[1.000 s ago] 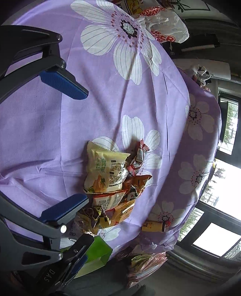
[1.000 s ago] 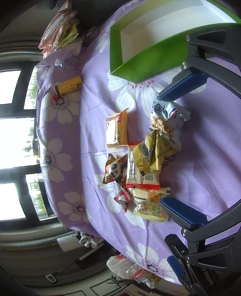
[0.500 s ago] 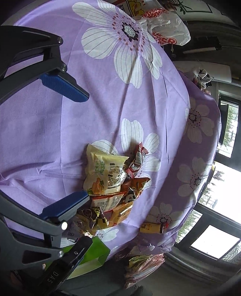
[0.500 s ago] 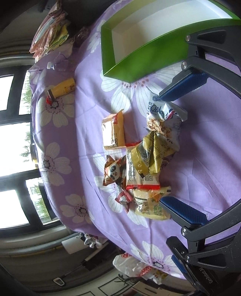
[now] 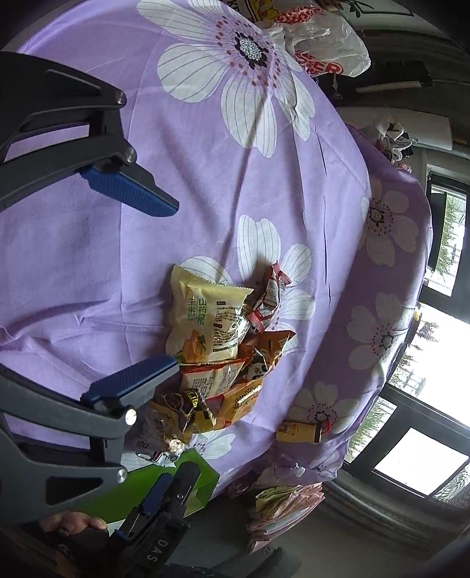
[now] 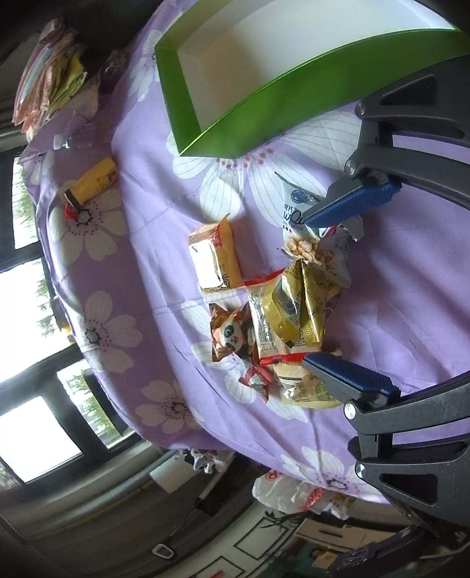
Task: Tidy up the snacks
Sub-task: 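Move the right gripper toward the white-and-blue peanut snack bag, then close the right gripper on the white-and-blue peanut bag's corner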
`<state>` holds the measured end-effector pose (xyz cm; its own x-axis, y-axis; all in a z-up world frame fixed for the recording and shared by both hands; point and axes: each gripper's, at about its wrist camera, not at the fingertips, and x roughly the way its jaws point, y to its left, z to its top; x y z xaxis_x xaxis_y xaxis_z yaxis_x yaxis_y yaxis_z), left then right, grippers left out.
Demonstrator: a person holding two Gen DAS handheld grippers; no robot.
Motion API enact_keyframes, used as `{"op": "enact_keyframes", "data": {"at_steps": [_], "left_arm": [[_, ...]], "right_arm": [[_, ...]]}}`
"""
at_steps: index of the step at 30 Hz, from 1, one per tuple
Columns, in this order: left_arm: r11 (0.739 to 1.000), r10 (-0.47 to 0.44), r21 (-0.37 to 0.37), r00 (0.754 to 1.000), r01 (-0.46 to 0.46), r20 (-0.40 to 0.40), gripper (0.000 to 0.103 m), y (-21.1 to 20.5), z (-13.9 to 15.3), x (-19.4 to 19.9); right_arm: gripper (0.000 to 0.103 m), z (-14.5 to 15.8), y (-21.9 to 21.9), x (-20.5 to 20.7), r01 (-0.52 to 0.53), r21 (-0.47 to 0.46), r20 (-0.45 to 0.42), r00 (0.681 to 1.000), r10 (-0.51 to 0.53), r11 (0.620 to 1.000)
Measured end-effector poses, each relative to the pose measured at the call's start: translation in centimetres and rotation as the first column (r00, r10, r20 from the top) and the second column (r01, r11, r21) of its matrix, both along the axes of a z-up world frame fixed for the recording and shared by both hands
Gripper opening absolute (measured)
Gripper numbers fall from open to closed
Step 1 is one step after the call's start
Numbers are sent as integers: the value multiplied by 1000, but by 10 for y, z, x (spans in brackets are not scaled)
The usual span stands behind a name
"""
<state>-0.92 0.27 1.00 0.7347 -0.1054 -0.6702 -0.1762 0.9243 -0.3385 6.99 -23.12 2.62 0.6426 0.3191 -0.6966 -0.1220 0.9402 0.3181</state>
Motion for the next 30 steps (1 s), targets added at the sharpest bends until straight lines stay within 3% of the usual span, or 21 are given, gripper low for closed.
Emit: {"op": "enact_keyframes", "data": {"at_steps": [4,7,10,13,19,24,30], "left_arm": [[1000,-6,-9,1000,6,-11,68,0,-2,1],[1000,-8,-16,1000,8,-22,67,0,-3,2],[1000,-6,-21,1000,5,-30,67,1,-4,2],[1000,2,-26,999,-3,-44,67,2,-6,4],[1000,-5,-21,998,4,-63,67,-1,-9,5],[1000,1,-28,998,-3,-68,67,2,-9,5],[1000,-7,-30,997,5,-79,68,0,-11,5]], "right_arm": [[69,0,1,26,-11,12,-72,997,12,1000],[69,-1,4,43,-8,12,-111,994,10,1000],[69,-4,1,46,50,-58,-99,994,-56,997],[69,-12,-6,44,73,-75,-130,988,-83,994],[69,-13,-13,32,137,-149,-107,982,-154,979],[69,-15,-20,29,166,-126,-114,977,-181,978],[69,-31,-27,35,206,-77,-206,954,-218,976]]}}
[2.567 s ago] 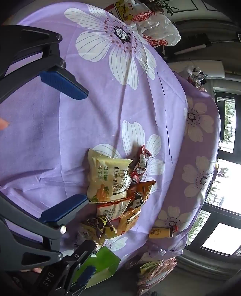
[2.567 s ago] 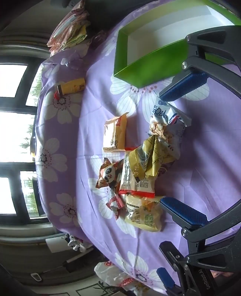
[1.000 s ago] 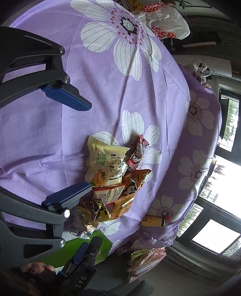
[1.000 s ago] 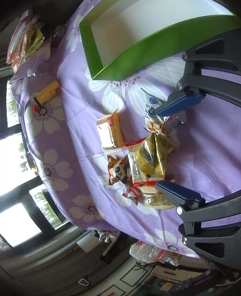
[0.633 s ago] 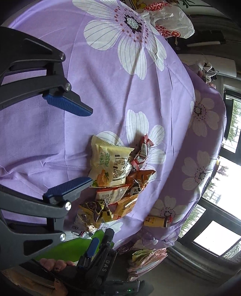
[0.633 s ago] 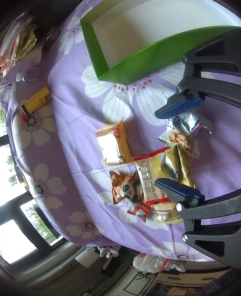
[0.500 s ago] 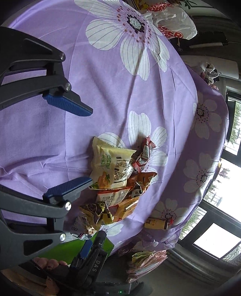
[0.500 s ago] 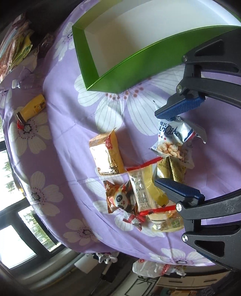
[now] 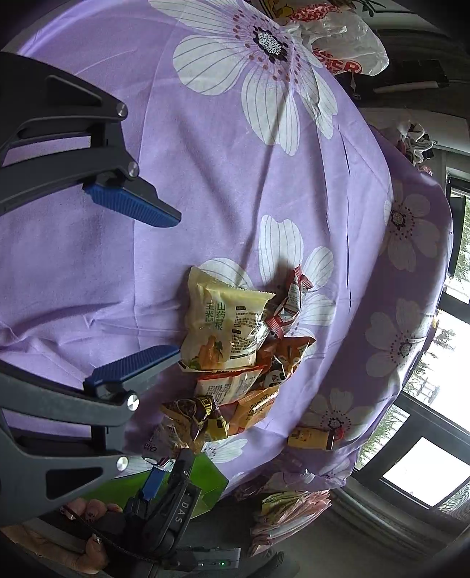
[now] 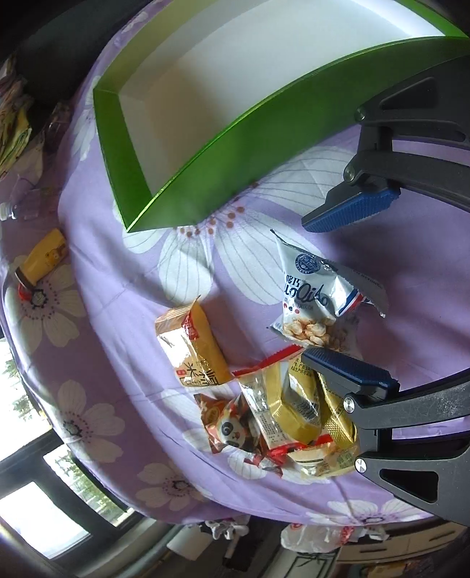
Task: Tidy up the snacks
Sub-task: 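Close the right gripper on the white-and-blue peanut bag's corner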
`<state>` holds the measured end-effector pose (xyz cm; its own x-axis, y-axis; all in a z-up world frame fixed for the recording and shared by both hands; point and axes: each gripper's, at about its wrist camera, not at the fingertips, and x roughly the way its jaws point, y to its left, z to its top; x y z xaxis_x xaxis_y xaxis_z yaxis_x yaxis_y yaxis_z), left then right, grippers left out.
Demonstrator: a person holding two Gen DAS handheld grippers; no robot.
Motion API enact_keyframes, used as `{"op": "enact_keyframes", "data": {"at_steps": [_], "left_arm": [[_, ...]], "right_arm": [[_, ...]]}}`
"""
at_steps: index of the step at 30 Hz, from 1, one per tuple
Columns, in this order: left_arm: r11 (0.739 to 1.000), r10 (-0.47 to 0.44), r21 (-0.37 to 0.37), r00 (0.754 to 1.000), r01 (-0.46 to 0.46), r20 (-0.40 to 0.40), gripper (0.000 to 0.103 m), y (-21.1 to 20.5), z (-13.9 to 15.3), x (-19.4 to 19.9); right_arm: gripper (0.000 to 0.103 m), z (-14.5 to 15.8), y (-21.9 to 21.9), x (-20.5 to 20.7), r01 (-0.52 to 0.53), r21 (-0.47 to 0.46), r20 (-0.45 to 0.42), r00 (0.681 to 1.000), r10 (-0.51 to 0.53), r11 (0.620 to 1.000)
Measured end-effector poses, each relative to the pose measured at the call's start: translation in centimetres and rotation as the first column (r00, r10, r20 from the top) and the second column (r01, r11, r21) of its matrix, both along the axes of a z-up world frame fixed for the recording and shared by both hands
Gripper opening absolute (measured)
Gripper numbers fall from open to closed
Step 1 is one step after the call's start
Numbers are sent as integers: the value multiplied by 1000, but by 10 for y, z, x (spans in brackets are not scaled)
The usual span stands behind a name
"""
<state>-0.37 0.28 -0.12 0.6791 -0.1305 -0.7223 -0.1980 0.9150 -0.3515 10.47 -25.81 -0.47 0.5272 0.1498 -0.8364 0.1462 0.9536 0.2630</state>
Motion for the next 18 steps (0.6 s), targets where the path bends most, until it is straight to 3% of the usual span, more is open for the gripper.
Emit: {"op": "enact_keyframes", "data": {"at_steps": [7,14,18], "left_arm": [[1000,-9,3,1000,9,-18,68,-3,-4,1],[1000,-9,2,999,9,-35,68,-4,-7,3],[1000,-13,3,999,13,-39,68,-5,-8,2]], "right_arm": [[69,-15,-2,6,0,67,-25,1000,2,998],[69,-26,8,8,-24,29,-51,998,26,999],[51,-25,14,8,-73,34,-51,996,75,997]]}}
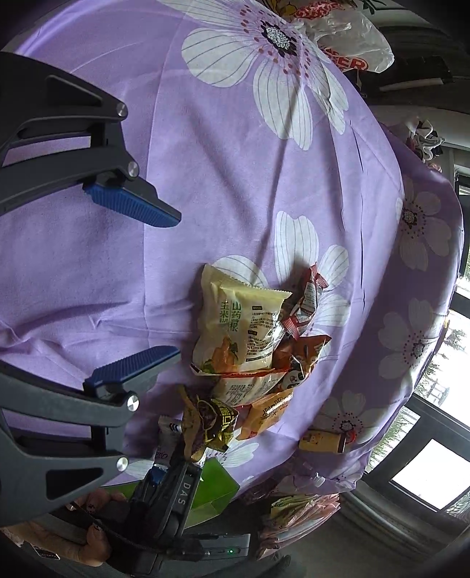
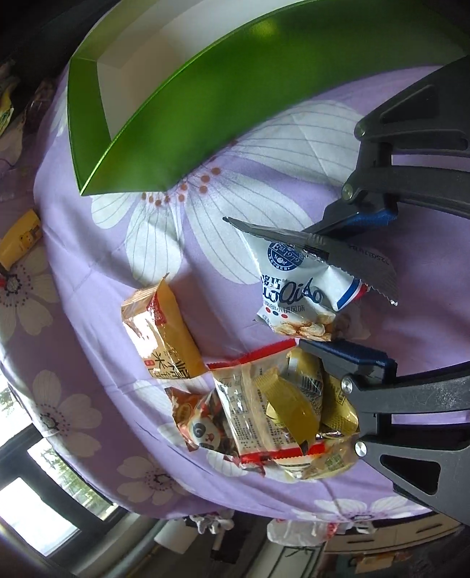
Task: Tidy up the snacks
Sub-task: 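Close the right gripper on the white-and-blue peanut bag's corner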
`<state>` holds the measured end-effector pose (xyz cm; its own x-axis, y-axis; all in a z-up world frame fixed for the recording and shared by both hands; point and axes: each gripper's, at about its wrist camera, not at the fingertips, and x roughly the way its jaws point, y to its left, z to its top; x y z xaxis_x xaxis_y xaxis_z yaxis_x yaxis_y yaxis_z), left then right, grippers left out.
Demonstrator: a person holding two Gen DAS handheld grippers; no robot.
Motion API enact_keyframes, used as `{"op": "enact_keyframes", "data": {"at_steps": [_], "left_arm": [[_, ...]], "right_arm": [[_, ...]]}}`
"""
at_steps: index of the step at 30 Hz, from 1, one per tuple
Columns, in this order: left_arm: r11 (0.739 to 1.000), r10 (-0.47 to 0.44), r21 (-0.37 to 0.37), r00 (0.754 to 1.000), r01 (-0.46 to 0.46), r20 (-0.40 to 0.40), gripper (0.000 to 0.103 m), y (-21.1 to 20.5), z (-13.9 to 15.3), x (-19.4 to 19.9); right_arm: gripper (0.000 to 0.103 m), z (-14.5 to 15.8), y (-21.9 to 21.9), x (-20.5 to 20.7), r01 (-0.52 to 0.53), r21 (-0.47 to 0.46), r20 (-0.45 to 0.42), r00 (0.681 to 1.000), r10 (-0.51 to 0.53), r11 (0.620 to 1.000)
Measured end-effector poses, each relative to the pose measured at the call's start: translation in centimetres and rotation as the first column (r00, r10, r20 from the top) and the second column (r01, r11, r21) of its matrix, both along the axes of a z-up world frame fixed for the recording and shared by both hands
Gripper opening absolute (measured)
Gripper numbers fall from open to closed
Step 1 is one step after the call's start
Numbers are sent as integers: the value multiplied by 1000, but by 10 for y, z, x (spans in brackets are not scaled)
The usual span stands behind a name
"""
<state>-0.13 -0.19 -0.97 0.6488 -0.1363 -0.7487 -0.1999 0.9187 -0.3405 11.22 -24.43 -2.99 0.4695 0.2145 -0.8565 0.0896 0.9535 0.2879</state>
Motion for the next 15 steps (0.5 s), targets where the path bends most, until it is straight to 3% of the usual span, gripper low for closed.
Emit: {"op": "enact_keyframes", "data": {"at_steps": [4,8,15], "left_arm": [[1000,2,-1,1000,-2,-2,68,0,-1,0],[1000,6,-5,1000,-6,-4,68,1,-1,0],[999,22,-27,1000,-22,2,69,7,2,-2]], "right_arm": [[48,2,6,-2,-38,-25,14,999,38,999],[47,8,6,-7,-66,22,29,997,65,998],[47,40,5,-27,-139,118,142,982,122,983]]}}
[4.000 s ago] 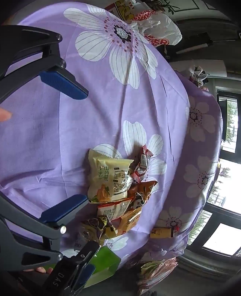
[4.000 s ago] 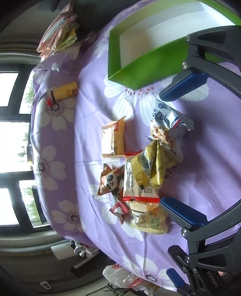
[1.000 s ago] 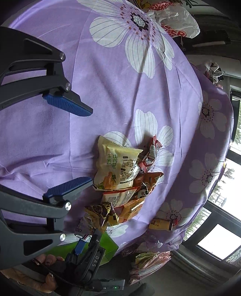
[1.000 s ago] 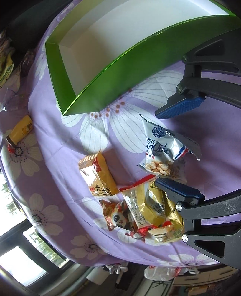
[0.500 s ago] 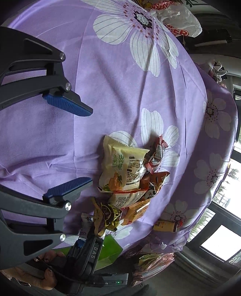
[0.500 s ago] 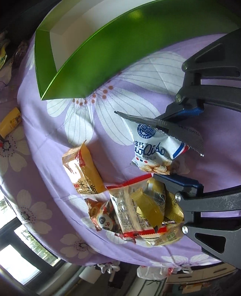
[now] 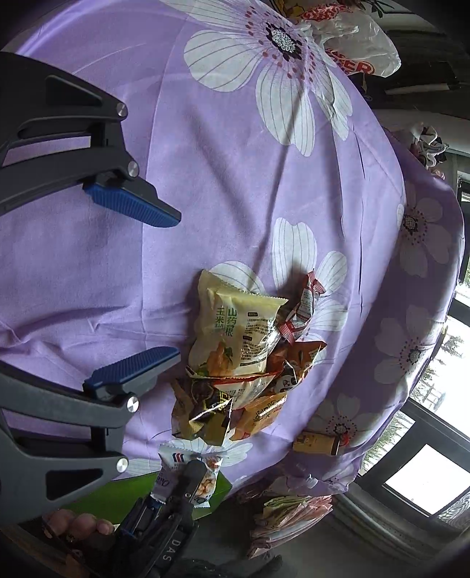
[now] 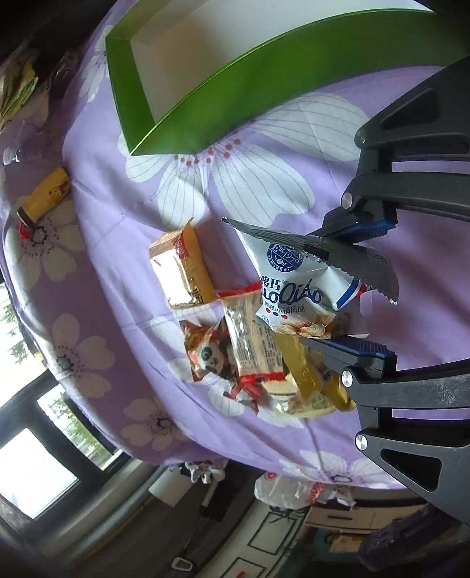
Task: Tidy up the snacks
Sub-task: 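Close the right gripper on the white-and-blue peanut bag's corner, then lift the peanut bag with the right gripper off the snack pile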
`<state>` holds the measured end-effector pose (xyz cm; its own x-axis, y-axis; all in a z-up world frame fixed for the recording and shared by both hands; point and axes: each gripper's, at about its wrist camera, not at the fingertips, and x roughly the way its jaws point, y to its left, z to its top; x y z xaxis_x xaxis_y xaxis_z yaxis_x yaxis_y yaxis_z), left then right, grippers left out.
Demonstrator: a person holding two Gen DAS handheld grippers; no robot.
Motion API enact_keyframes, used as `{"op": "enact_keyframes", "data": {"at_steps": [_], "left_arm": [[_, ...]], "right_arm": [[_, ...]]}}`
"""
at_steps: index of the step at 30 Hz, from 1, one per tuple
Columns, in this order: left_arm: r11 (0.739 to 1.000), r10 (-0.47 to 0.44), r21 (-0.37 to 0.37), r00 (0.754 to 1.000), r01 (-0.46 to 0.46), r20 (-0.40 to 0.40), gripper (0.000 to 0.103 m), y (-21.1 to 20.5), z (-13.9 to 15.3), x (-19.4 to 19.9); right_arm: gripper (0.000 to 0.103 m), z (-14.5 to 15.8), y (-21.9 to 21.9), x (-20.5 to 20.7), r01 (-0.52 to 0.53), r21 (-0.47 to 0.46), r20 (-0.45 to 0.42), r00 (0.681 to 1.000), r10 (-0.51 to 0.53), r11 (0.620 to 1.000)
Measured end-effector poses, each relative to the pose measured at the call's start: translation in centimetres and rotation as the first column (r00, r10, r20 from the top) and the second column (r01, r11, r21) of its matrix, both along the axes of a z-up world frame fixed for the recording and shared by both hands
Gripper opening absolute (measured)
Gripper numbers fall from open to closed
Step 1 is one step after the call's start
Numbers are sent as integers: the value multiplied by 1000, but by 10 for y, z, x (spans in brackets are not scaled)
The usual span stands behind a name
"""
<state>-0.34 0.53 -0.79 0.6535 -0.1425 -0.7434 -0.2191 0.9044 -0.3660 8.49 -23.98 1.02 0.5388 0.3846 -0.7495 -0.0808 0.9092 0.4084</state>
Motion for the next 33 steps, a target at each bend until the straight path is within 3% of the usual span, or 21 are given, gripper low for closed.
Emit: {"op": "enact_keyframes", "data": {"at_steps": [13,16,21,29,32,33], "left_arm": [[997,62,-46,998,-62,12,69,23,8,-9],[996,68,-52,998,-68,9,69,27,9,-10],[996,66,-55,998,-66,-1,69,28,8,-10],[998,32,-47,999,-33,-27,69,23,4,-6],[999,4,-47,999,-5,-35,70,18,2,-5],[999,-7,-46,999,5,-36,70,16,2,-5]], "right_arm": [[47,3,44,-11,-286,152,14,958,287,946],[47,0,56,-13,-320,138,5,946,323,937],[47,-14,77,-13,-384,144,-50,918,394,912],[47,-52,91,0,-351,24,-253,904,345,936],[60,-44,83,-2,-326,29,-222,920,324,945],[71,-41,80,-3,-312,20,-209,928,309,950]]}}
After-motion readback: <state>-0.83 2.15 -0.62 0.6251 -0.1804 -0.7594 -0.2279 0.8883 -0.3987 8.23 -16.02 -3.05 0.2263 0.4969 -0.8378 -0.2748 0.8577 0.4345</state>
